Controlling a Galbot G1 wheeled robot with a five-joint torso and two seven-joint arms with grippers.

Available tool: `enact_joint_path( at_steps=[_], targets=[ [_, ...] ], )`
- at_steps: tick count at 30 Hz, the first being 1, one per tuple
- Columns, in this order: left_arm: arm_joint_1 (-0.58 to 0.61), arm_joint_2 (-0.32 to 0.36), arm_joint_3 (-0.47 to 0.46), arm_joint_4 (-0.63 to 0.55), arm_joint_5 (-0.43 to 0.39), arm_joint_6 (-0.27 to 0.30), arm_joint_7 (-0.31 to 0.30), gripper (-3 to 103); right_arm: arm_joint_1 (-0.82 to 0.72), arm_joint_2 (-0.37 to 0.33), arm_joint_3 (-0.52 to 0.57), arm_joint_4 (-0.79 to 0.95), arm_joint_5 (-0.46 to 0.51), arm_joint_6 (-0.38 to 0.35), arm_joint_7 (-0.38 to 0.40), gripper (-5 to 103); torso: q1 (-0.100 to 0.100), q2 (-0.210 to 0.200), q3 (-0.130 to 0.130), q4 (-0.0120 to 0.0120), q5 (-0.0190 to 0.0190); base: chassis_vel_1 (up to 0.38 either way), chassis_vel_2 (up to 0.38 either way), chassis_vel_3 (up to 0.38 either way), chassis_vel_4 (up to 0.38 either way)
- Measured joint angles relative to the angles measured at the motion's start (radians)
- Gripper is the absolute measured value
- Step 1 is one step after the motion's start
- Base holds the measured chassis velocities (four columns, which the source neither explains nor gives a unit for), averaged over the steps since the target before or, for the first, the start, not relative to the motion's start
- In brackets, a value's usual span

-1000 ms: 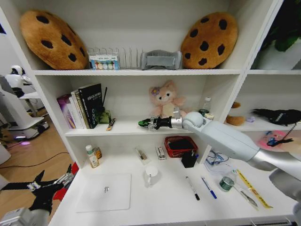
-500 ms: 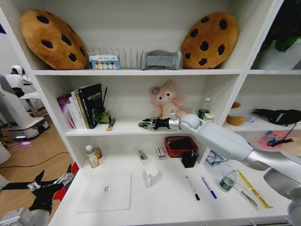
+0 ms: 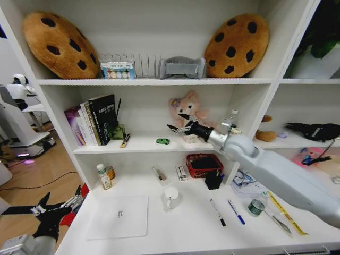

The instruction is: Organize the objects on the table.

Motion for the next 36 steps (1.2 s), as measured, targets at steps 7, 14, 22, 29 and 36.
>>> enact_joint_path(
  at_steps=[7, 14, 22, 29, 36],
  targets=[
    [0.0, 0.0, 0.0, 0.0, 0.0, 0.0, 0.0, 100, -0.671, 0.055, 0.567, 0.112, -0.308, 0.085, 0.199, 100, 0.0, 0.0, 0.0, 0.0006, -0.0002, 0.0, 0.0, 0.0, 0.0],
    [0.0, 0.0, 0.0, 0.0, 0.0, 0.0, 0.001, 100, -1.198, 0.312, 0.857, 0.004, -0.56, 0.228, 0.165, 100, 0.0, 0.0, 0.0, -0.0001, 0.0, 0.0, 0.0, 0.0, 0.0],
    [0.0, 0.0, 0.0, 0.0, 0.0, 0.0, 0.001, 100, -1.397, 0.458, 0.807, -0.083, -0.594, 0.245, 0.102, 100, 0.0, 0.0, 0.0, 0.0003, 0.0, 0.0, 0.0, 0.0, 0.0],
    [0.0, 0.0, 0.0, 0.0, 0.0, 0.0, 0.001, 100, -1.388, 0.444, 0.72, -0.099, -0.435, 0.135, 0.049, 100, 0.0, 0.0, 0.0, 0.0004, -0.0001, 0.0, 0.0, 0.0, 0.0],
    [0.0, 0.0, 0.0, 0.0, 0.0, 0.0, 0.001, 100, -1.288, 0.446, 0.586, -0.19, -0.409, 0.082, 0.099, 98, 0.0, 0.0, 0.0, 0.0006, 0.0004, 0.0, 0.0, 0.0, 0.0]
  ],
)
